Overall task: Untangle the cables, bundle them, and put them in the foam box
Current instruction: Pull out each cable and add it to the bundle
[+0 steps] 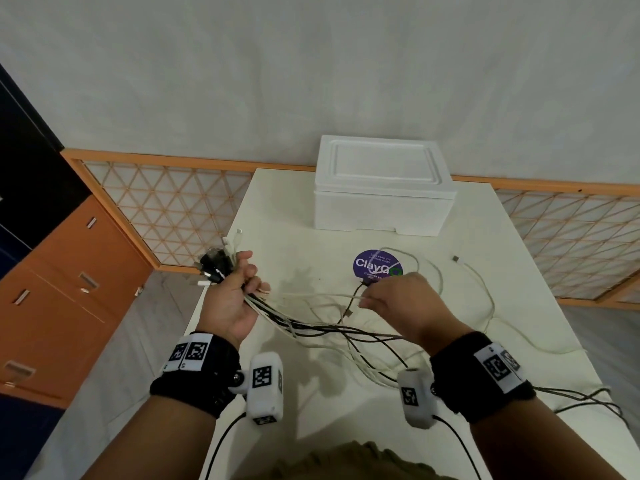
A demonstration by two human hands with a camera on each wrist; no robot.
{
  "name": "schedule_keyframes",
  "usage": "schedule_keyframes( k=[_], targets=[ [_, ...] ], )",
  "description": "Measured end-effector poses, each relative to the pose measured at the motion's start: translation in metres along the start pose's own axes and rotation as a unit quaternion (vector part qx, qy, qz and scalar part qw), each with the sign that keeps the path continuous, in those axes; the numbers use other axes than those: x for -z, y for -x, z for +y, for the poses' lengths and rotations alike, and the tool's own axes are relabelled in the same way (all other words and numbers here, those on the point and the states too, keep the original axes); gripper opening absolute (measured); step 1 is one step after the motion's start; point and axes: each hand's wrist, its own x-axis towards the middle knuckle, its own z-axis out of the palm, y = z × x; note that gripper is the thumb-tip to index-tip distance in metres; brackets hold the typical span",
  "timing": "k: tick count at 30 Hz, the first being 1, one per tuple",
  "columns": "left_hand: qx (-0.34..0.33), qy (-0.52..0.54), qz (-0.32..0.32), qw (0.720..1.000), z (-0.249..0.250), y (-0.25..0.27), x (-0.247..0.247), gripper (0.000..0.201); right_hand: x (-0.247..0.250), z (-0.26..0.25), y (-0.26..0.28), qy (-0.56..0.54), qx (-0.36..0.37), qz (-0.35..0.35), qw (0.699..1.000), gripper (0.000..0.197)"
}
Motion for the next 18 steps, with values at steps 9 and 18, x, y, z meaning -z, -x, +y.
schedule_keyframes(
  k=[9, 18],
  targets=[
    [-0.023, -0.341, -0.159, 0.926, -0.026, 0.018, -0.024, 0.018, 0.015, -0.020, -0.010, 0.101, -0.003, 0.068, 0.993, 0.027],
    [-0.001, -0.472, -0.157, 0.868, -0.037, 0.021, -0.031, 0.016, 0.011, -0.040, -0.017, -0.008, 0.073, 0.078, 0.994, 0.034]
  ],
)
